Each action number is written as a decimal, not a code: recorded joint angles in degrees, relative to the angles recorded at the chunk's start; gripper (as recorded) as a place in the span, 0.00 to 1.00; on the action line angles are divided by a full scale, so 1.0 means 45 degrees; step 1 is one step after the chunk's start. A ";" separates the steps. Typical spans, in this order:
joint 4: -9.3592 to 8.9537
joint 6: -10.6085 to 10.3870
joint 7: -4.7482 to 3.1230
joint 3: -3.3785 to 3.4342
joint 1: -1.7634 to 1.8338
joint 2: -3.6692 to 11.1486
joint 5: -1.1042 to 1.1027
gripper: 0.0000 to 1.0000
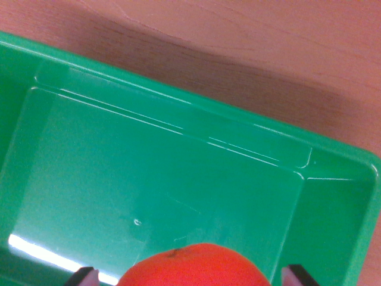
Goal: Pick fruit
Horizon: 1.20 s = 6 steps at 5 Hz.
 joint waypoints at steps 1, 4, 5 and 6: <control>0.0000 0.0000 0.0000 0.0000 0.0000 0.0000 0.0000 1.00; 0.0449 0.0695 0.0030 -0.0009 0.0011 -0.0247 -0.0037 1.00; 0.0449 0.0695 0.0030 -0.0009 0.0011 -0.0247 -0.0037 1.00; 0.0607 0.0938 0.0040 -0.0013 0.0014 -0.0333 -0.0050 1.00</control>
